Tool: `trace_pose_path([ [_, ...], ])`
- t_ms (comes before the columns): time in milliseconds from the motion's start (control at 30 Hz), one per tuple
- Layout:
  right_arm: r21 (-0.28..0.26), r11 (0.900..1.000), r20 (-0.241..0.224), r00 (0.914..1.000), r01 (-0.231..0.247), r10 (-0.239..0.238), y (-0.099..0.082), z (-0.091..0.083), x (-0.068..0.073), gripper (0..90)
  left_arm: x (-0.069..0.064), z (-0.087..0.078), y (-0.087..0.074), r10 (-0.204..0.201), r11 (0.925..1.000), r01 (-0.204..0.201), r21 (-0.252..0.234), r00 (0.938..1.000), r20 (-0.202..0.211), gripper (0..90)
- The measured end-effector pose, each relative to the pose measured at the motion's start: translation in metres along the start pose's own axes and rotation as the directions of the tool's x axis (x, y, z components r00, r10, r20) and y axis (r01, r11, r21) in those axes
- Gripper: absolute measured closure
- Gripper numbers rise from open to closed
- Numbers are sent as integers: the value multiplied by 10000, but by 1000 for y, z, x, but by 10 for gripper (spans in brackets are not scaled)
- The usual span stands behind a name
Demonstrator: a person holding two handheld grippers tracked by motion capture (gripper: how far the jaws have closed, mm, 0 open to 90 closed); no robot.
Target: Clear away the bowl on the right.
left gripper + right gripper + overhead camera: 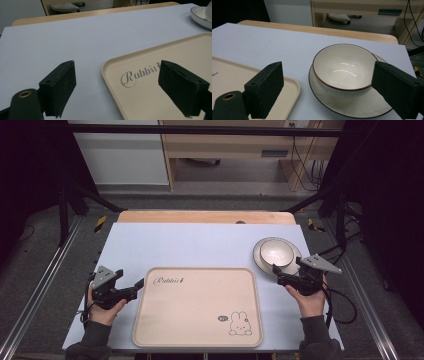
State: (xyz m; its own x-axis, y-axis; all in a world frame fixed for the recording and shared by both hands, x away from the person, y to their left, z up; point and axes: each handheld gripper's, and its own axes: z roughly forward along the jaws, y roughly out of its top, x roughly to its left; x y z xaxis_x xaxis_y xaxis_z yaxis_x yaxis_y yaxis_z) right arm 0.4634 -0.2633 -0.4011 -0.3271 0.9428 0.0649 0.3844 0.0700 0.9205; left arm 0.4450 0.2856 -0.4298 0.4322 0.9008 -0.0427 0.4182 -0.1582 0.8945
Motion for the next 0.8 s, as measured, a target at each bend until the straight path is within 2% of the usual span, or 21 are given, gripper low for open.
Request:
trace_pose_path([
  [467,191,9998,165,9998,-63,60,3,7,-7,107,-1,2,-1,41,10000,-41,74,10000,12,145],
  [800,236,9990,429,9984,-392,381,7,14,-18,115,-2,4,-2,98,9999,-99,140,9999,27,147],
])
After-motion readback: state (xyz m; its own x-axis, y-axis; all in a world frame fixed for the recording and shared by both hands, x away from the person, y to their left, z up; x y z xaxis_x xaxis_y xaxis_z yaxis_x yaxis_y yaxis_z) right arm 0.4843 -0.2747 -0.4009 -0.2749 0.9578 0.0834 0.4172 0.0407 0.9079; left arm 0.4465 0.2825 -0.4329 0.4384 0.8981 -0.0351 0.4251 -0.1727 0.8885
